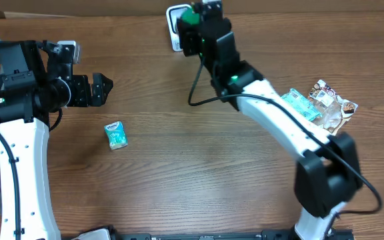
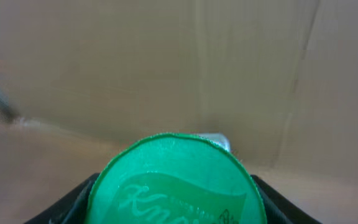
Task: Scan the item barcode
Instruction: 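Hold the jar in front of the white scanner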
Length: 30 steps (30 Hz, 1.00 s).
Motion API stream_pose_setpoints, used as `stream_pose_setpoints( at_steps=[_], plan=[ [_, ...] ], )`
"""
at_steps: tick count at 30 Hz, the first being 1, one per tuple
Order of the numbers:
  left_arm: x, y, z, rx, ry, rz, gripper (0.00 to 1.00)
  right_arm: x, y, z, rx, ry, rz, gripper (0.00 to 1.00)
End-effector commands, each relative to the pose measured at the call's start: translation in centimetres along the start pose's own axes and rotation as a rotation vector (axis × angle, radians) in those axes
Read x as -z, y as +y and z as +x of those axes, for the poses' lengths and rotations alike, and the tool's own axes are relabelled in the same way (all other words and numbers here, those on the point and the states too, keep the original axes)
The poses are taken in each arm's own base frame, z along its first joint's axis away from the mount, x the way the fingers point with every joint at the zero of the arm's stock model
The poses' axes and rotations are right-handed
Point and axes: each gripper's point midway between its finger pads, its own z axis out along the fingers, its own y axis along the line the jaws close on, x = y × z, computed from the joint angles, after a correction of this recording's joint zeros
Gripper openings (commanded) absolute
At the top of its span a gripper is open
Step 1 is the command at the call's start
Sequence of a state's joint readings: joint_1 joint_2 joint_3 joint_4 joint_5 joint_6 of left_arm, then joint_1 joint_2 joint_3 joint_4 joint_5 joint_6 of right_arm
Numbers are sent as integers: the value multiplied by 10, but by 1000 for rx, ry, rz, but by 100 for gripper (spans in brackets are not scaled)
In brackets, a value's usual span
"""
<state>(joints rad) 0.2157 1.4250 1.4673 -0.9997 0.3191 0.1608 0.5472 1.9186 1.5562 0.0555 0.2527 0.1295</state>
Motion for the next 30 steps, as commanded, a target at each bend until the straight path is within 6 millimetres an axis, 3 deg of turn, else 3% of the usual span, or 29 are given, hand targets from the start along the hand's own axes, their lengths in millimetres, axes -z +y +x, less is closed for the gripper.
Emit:
stream_pose_setpoints(
  at_steps=[1,6,13,18,23,30],
  plan=[
    [6,-5,-9,-31,-30,10,99,-23,-22,-8,340,-118,159,20],
    [6,-5,-9,-31,-30,10,99,-51,-15,-3,673,-286,197,20],
    [6,-5,-9,-30,-29,10,100,-75,3,33,1056,-396,131,17],
    [6,-5,-9,-31,-30,10,100,-88,9,50,1096,-433,66,17],
    [6,-5,-9,-30,-29,10,99,-93,22,47,1111,-462,5,13],
    [6,-5,-9,-30,-29,10,100,-109,21,64,1162,-389,-24,13]
  ],
)
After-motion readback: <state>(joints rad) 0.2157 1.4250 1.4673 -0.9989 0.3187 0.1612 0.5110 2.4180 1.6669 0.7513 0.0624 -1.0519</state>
